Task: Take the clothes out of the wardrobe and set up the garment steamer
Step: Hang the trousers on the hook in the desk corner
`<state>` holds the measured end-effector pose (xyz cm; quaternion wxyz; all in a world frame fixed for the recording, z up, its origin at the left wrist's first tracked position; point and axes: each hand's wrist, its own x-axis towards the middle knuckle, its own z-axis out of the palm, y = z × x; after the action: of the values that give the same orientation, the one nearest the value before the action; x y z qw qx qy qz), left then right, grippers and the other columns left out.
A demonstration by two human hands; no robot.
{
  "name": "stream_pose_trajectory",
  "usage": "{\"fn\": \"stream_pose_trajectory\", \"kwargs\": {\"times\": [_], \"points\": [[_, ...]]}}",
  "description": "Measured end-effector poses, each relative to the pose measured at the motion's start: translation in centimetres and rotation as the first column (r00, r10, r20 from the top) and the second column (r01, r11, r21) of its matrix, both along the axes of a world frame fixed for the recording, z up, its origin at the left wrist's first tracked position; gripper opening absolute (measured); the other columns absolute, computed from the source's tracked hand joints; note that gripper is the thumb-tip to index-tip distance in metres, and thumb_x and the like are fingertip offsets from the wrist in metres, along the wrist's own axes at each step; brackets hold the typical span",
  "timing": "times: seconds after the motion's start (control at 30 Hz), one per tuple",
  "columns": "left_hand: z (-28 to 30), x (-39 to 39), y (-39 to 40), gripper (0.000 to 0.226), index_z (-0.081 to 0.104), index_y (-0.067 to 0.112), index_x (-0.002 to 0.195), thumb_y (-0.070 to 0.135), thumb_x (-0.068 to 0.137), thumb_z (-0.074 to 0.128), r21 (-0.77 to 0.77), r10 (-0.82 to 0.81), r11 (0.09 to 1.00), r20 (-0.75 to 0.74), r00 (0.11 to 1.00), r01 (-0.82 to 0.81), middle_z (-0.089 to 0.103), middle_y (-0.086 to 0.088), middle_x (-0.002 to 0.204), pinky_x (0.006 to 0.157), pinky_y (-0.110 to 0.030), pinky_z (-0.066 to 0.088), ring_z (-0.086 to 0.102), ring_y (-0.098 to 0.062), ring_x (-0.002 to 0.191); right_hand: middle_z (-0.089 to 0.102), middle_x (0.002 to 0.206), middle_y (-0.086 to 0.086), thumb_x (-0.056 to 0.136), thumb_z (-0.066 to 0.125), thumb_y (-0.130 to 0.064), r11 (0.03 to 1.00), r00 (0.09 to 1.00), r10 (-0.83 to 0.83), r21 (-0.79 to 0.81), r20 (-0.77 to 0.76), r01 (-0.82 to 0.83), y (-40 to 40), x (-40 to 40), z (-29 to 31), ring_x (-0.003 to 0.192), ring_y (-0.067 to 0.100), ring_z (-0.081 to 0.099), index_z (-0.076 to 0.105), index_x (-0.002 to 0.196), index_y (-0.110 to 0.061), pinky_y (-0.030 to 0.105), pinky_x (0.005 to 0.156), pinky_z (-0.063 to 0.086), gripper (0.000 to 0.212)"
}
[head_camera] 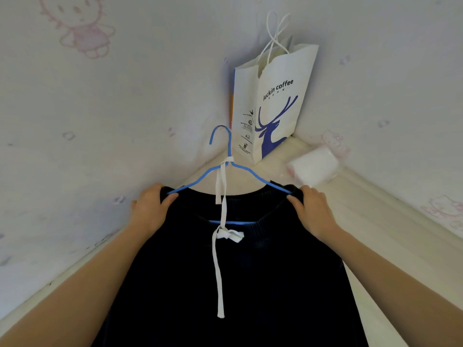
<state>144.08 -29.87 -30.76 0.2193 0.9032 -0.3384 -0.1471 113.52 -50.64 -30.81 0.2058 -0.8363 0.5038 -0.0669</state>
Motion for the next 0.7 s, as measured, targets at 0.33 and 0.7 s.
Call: {"fn": "stream_pose_trajectory", "kwargs": {"times": [0.33, 0.7], "points": [[0.0, 0.6, -4.4, 0.034, 0.055, 0.003, 0.105, 0.036, 0.095, 0.053, 0.087, -0.041, 0.996, 0.303, 0.952, 0.015, 0.062, -0.019, 0.107, 0.072, -0.044, 0.043, 0.058, -0.04, 0.098, 0.058, 0.093, 0.022, 0.095, 0.05, -0.039, 0.999, 0.999, 0.042, -0.029, 0.029, -0.041, -5.7, 3.1, -0.5, 0.089, 0.042, 0.053, 0.043, 0.086, -0.011, 0.042, 0.069, 0.04, 0.03], [-6.9, -9.7, 1.7, 0.074, -0.003, 0.043, 0.15, 0.072, 0.087, 0.02, 0.256, -0.206, 0.955, 0.203, 0.957, 0.151, -0.01, -0.001, 0.161, 0.114, -0.058, -0.002, -0.012, -0.033, 0.147, 0.061, 0.088, 0.02, 0.095, 0.051, -0.038, 0.996, 0.997, -0.064, 0.062, 0.045, 0.061, -4.7, 2.5, -5.5, 0.085, 0.04, 0.056, 0.051, 0.086, -0.004, 0.043, 0.07, 0.046, 0.035]]}}
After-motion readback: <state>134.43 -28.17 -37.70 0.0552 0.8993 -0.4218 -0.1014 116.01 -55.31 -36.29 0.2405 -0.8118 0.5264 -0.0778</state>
